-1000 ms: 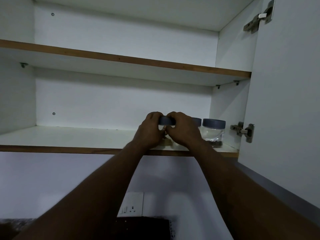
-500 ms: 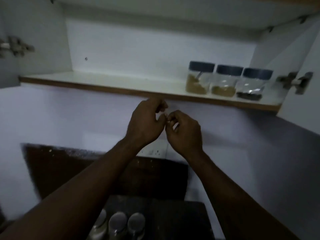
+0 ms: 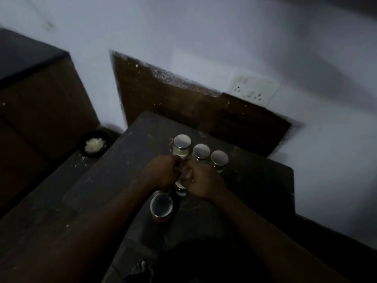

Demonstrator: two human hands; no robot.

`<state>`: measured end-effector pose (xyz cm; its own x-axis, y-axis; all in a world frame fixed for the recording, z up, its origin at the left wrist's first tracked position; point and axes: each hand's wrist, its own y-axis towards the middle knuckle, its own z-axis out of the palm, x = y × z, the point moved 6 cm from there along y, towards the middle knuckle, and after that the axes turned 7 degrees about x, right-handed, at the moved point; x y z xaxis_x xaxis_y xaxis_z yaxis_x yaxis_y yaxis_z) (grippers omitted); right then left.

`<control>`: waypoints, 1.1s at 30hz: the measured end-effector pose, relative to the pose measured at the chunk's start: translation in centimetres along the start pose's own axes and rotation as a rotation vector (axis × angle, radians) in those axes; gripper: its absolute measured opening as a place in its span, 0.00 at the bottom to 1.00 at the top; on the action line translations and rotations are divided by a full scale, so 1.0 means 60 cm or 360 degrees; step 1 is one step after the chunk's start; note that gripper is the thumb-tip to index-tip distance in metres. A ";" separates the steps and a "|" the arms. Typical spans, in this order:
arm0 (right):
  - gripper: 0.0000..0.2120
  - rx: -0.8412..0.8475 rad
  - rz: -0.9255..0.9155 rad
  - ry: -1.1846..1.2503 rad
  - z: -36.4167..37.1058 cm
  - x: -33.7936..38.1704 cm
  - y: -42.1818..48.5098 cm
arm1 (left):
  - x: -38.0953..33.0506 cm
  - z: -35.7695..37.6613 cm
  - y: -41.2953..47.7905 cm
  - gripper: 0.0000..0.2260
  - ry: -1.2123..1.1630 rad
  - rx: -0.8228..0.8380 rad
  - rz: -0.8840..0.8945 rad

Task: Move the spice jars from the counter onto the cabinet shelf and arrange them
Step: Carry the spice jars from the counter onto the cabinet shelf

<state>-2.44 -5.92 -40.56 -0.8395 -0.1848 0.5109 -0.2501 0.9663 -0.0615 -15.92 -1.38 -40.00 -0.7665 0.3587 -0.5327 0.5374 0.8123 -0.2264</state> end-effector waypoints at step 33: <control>0.41 0.0173 0.0289 0.0248 0.171 0.007 -0.056 | 0.146 0.115 -0.087 0.23 -0.0394 0.0063 -0.0318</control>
<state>-6.88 -11.10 -48.93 -0.7932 0.0278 0.6083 -0.1595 0.9546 -0.2515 -23.02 -5.64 -49.11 -0.7519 0.0671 -0.6558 0.4021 0.8350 -0.3755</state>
